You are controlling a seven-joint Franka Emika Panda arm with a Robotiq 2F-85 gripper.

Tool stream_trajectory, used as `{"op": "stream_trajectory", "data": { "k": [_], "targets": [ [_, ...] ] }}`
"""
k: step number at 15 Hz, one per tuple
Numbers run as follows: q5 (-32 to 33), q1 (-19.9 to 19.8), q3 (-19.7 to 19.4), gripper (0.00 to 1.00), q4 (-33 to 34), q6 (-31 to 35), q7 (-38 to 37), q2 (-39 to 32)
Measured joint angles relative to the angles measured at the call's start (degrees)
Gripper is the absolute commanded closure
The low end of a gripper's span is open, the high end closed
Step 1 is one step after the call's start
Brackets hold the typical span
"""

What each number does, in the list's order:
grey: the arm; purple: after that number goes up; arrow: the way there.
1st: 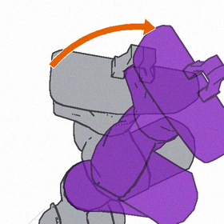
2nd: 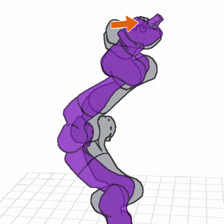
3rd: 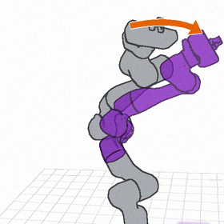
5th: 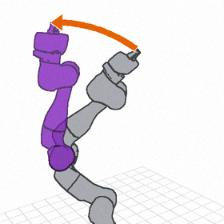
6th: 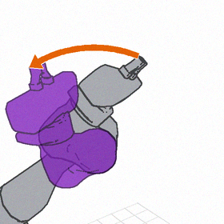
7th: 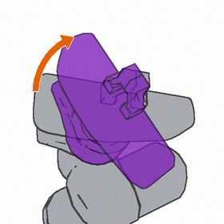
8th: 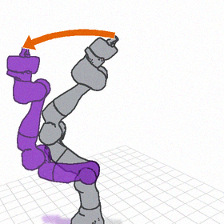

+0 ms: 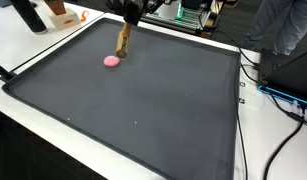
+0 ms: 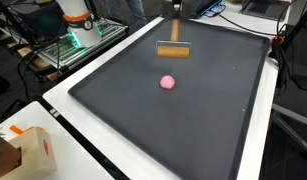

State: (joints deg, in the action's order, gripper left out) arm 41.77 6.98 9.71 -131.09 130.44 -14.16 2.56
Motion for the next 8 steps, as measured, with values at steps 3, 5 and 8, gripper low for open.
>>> {"op": "stream_trajectory", "data": {
  "k": [3,5,8],
  "targets": [
    [5.3,1.0,1.0,0.76,-1.8,0.0,-7.3,-0.1],
    [7.9,1.6,1.4,0.76,-2.7,0.0,-11.4,-0.3],
    [11.1,2.5,2.0,0.76,-3.9,0.0,-16.5,-0.9]
  ]
}}
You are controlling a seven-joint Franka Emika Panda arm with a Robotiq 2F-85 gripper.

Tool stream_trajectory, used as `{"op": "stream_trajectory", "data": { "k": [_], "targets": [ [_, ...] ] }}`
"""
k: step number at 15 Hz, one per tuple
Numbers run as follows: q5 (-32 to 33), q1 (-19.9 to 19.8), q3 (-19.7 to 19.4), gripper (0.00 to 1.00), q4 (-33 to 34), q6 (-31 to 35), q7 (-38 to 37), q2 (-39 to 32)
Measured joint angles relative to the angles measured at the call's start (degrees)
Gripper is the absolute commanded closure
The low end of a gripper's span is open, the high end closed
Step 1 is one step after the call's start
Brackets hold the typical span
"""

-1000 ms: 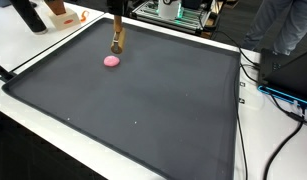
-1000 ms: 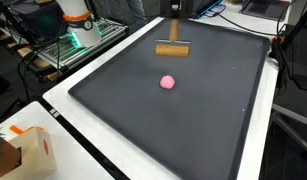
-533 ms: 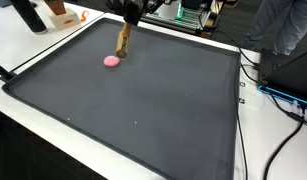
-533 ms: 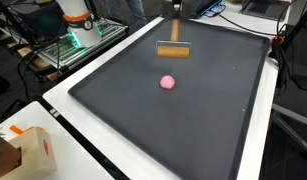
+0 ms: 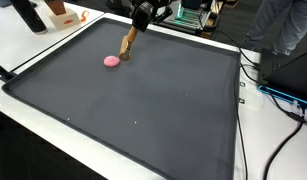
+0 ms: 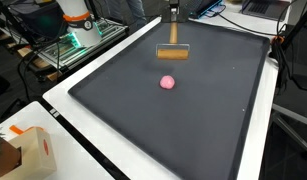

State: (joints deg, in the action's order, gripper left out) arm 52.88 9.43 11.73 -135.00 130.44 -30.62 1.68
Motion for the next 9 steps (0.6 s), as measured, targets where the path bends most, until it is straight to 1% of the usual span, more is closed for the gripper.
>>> {"op": "stream_trajectory", "data": {
  "k": [4,9],
  "targets": [
    [3.3,1.0,0.5,0.76,-1.2,0.0,-5.5,-0.8],
    [3.9,2.0,0.6,0.76,-2.0,0.0,-8.4,-1.9]
  ]
}}
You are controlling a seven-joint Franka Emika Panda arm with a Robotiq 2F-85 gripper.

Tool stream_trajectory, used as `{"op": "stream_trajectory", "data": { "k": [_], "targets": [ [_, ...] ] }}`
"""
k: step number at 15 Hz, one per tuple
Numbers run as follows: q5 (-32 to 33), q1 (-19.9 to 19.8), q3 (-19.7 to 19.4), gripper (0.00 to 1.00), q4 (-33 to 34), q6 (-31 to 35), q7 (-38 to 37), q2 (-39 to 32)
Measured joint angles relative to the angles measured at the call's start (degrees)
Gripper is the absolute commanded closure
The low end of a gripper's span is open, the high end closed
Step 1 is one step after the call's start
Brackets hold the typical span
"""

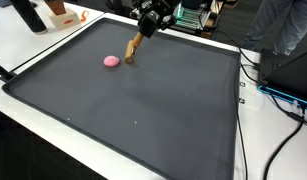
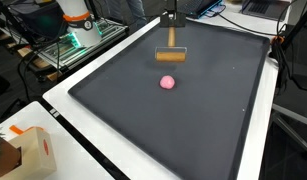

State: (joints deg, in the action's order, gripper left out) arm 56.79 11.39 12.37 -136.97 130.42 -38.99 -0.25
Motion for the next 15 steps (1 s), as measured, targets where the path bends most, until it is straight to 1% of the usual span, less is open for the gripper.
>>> {"op": "stream_trajectory", "data": {
  "k": [8,12,15],
  "targets": [
    [0.0,0.3,0.0,0.76,0.0,-0.1,-2.1,-1.4],
    [0.0,0.3,0.0,0.76,0.0,-0.1,-2.0,-1.9],
    [-0.4,0.3,0.0,0.76,0.0,0.0,-0.5,-2.2]
  ]
}}
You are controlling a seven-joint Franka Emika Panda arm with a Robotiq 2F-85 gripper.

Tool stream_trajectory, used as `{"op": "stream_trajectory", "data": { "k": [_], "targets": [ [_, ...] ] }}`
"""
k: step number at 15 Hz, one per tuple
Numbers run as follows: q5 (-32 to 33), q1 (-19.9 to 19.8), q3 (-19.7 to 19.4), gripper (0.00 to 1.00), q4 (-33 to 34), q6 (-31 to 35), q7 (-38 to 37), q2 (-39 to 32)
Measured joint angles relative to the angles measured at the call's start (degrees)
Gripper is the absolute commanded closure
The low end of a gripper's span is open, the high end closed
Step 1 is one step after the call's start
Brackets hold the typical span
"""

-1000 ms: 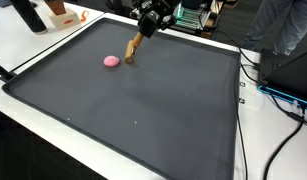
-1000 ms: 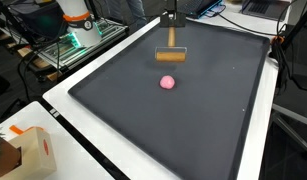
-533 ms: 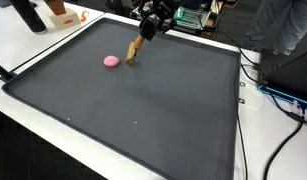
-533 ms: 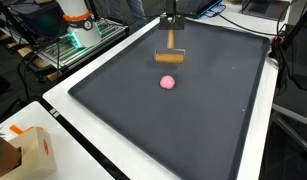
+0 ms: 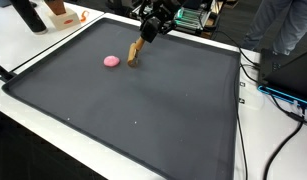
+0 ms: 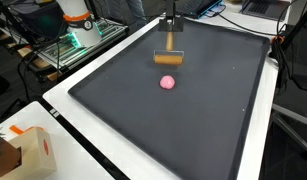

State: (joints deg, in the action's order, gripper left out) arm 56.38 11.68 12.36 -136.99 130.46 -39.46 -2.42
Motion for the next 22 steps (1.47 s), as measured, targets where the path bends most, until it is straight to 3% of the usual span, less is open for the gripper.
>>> {"op": "stream_trajectory", "data": {
  "k": [6,22],
  "targets": [
    [-2.3,-0.4,-0.6,0.76,0.1,1.1,4.3,-0.2],
    [-20.2,-5.0,-5.7,0.76,4.9,4.7,22.8,0.8]
  ]
}}
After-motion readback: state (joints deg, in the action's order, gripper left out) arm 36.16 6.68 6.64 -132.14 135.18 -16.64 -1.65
